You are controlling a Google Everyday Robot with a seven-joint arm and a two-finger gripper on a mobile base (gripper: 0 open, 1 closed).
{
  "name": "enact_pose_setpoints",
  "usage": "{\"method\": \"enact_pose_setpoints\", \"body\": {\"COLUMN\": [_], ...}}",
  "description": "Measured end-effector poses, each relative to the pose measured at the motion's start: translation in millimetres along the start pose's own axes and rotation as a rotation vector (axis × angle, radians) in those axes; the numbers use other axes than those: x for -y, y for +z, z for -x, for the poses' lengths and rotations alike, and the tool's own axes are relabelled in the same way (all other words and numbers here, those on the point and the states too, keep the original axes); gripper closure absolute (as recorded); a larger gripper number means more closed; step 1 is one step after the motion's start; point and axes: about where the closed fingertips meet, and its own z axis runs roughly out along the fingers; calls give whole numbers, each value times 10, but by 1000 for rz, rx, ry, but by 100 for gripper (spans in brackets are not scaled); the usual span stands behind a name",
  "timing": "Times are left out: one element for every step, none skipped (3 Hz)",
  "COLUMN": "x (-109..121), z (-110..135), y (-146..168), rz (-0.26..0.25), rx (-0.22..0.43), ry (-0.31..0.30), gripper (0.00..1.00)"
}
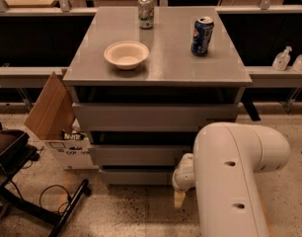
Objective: Open bottom drawer
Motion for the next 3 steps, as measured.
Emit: {"method": "enact_pose_setpoints", "body": {"x": [44,-45,-133], "z": [-37,-56,-93], "y": [85,260,473], "rz": [-33,-26,-11], "rx": [0,-12,-19], "ry": [0,-1,9], "gripper": [0,0,0]}}
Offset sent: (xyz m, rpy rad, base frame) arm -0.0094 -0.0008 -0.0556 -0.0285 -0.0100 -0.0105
